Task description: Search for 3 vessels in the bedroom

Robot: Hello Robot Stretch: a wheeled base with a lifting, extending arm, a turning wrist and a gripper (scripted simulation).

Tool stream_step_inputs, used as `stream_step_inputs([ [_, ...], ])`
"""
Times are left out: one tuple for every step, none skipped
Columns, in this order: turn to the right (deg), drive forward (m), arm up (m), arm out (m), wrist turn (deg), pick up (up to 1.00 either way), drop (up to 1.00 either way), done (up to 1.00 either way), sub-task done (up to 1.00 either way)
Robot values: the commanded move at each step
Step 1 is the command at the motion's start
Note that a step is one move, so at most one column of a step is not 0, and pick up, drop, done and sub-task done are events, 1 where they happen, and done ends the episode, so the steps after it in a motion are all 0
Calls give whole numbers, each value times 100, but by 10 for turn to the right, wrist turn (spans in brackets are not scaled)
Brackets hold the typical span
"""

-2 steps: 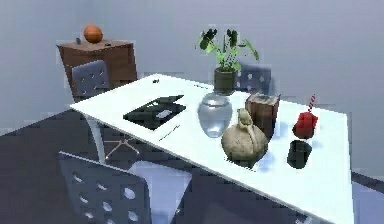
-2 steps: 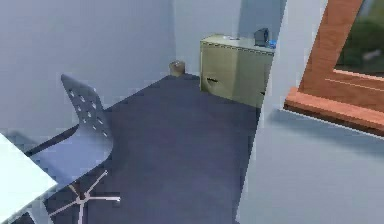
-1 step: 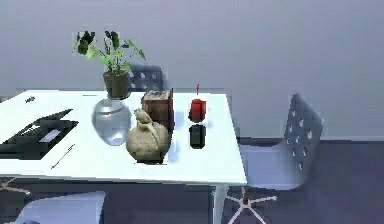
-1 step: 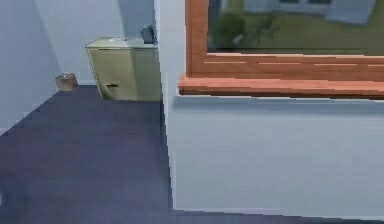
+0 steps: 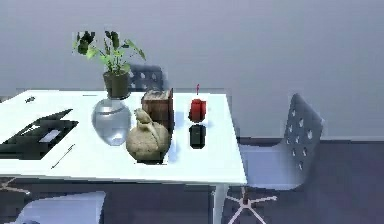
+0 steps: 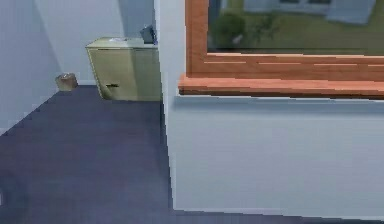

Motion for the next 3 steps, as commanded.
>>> stream_step_inputs([
  [-270, 0, 0, 0, 0, 0, 0, 0, 0],
  [0, 5, 0, 0, 0, 0, 0, 0, 0],
  [0, 0, 0, 0, 0, 0, 0, 100, 0],
])
